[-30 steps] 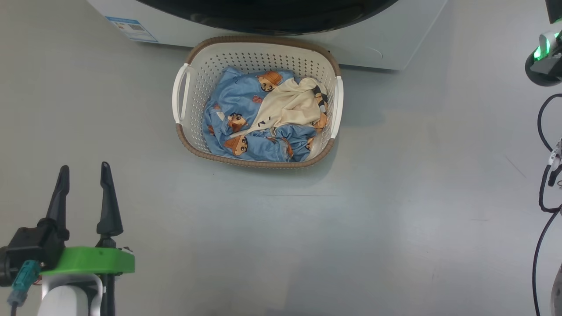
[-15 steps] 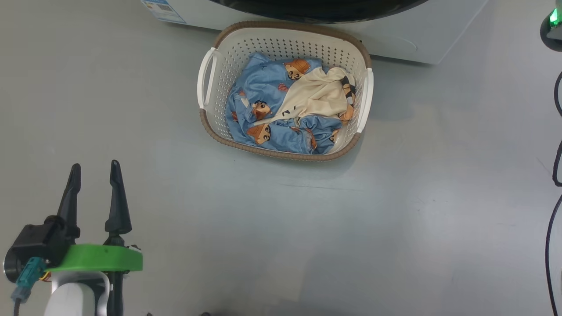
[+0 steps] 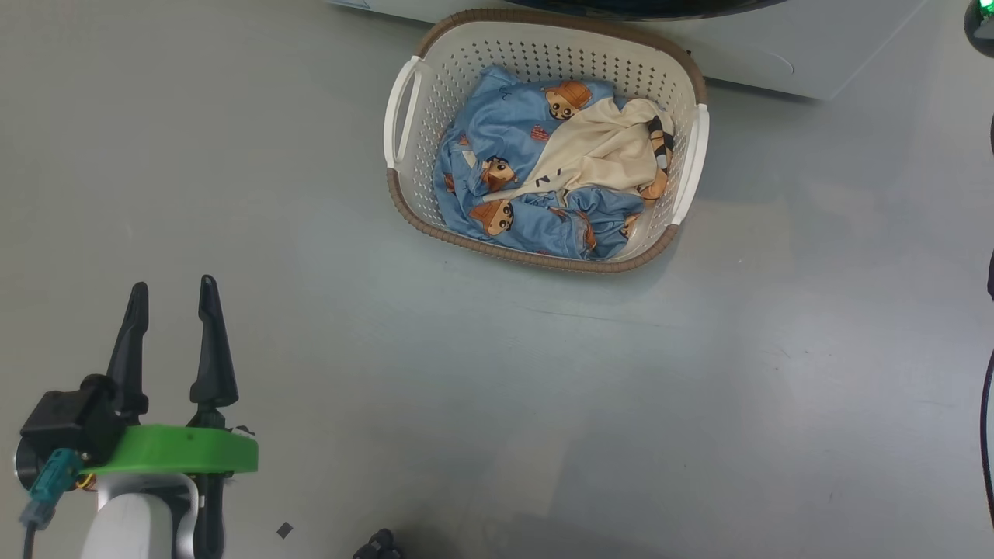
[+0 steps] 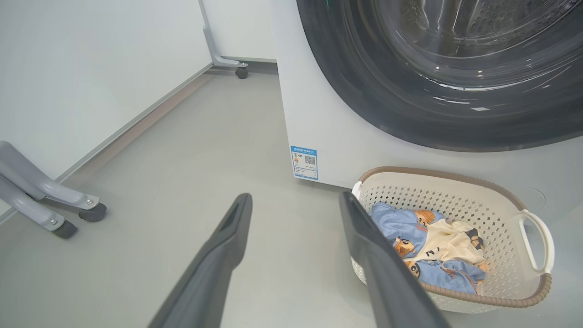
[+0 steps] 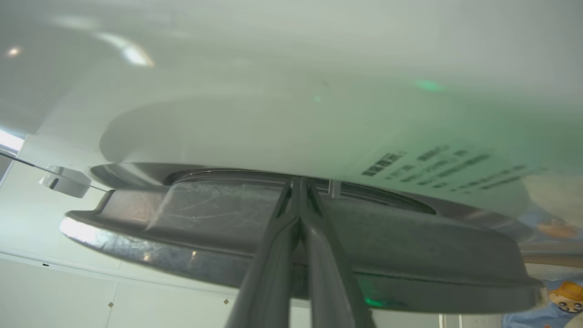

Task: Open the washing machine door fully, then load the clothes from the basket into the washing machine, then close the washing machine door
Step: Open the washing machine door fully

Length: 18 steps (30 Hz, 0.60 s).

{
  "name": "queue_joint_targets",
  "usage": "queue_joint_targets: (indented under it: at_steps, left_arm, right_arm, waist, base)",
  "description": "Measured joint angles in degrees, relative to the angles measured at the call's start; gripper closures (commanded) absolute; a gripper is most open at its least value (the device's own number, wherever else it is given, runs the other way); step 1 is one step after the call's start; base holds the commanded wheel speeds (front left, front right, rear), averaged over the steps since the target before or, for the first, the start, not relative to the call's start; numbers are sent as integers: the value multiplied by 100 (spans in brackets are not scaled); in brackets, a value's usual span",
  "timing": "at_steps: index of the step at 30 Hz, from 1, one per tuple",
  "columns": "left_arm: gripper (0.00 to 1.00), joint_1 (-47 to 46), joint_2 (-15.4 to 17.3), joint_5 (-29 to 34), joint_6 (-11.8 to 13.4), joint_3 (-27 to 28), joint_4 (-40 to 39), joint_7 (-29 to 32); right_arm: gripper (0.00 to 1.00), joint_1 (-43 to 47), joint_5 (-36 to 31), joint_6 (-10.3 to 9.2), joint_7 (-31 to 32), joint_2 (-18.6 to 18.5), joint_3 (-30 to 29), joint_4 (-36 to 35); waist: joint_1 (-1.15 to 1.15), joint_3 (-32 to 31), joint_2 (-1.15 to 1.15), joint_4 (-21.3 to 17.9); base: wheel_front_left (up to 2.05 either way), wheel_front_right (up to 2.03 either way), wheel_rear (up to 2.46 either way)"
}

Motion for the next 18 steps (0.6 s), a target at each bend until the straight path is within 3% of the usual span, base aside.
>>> queue_joint_targets:
  at_steps: [18]
  left_arm:
    - [0,0,-4,-36,47,-159,53,0]
  right_arm:
    - [100,-416,-82,-2,302,-92,357,183]
  waist:
    - [0,54,0,36]
  base:
    - [0,0,0]
